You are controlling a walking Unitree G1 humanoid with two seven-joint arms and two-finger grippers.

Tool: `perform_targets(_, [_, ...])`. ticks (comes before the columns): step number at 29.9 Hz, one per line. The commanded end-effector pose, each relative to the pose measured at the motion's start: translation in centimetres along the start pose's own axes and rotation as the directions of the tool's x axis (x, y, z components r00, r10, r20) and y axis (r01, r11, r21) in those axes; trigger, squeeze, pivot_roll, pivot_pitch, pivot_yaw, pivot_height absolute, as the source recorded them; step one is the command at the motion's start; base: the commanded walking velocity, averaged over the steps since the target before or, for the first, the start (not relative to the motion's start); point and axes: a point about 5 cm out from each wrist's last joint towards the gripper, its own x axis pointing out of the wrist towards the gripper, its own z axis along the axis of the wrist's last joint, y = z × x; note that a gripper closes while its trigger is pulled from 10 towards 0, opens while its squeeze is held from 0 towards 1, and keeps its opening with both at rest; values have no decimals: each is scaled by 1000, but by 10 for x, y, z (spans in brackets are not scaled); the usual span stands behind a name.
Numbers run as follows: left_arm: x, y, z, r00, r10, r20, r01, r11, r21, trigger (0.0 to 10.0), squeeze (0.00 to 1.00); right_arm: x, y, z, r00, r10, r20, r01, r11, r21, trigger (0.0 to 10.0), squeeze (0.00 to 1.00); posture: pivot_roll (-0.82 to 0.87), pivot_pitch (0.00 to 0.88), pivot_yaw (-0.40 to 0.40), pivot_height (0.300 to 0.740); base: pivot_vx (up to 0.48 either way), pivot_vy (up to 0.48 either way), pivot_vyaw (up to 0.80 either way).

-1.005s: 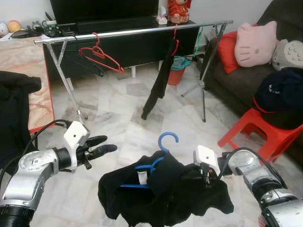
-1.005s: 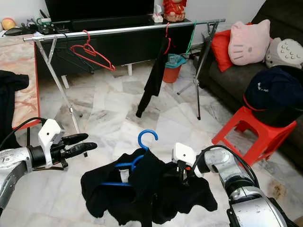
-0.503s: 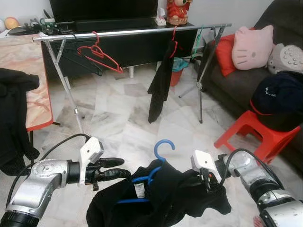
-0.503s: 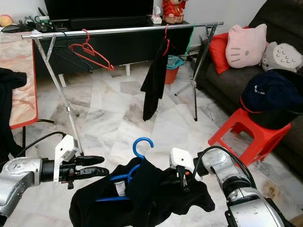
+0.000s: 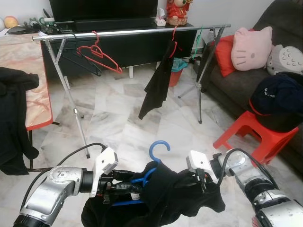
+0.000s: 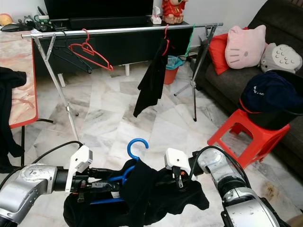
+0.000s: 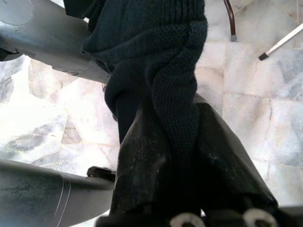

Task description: Hang hanger

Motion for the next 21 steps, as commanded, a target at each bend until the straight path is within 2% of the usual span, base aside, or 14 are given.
perform_targets(1, [6, -3, 3, 1000, -15, -11, 15, 1000, 20, 10000, 0, -2, -6, 11, 1000, -13, 17, 14, 999, -52, 10000, 0, 79, 0, -137, 740, 0, 0, 0])
perform_targets(6, [9, -4, 5, 1000, -18, -7, 18, 1000, 20, 10000, 0, 1, -6, 12, 1000, -9, 12, 10, 998, -63, 10000, 0, 78, 0, -139, 740, 0, 0, 0])
perform_targets(7, [11, -4, 5, 1000, -19, -4, 19, 1000, 20, 9451, 0, 3, -6, 13, 1000, -11, 11, 11, 998, -68, 10000, 0, 78, 0, -139, 740, 0, 0, 0])
perform_targets(10, [15, -5, 6, 1000, -19, 0, 19, 1000, 18, 9020, 0, 9, -7, 15, 1000, -10, 16, 11, 997, -76, 10000, 0, 77, 0, -138, 740, 0, 0, 0])
perform_targets(11, [16, -4, 6, 1000, -18, -2, 18, 1000, 15, 7843, 0, 11, -7, 16, 1000, -11, 19, 12, 997, -80, 10000, 0, 77, 0, -138, 740, 0, 0, 0])
perform_targets(12, [16, -4, 6, 1000, -17, -2, 17, 1000, 15, 5176, 0, 12, -7, 17, 1000, -14, 19, 15, 997, -82, 10000, 0, 77, 0, -138, 740, 0, 0, 0])
perform_targets(13, [16, -4, 6, 1000, -16, -1, 16, 1000, 16, 3373, 0, 13, -7, 17, 1000, -18, 17, 19, 996, -83, 10000, 0, 77, 0, -138, 740, 0, 0, 0])
perform_targets(14, [16, -4, 6, 1000, -14, 0, 14, 1000, 15, 0, 0, 14, -7, 17, 1000, -19, 14, 20, 996, -84, 10000, 0, 81, 0, -139, 740, 0, 0, 0])
perform_targets(21, [16, -4, 6, 1000, -3, -1, 4, 1000, 6, 0, 0, 20, -10, 23, 998, -48, 40, 51, 995, -90, 10000, 0, 85, 0, -137, 740, 0, 0, 0])
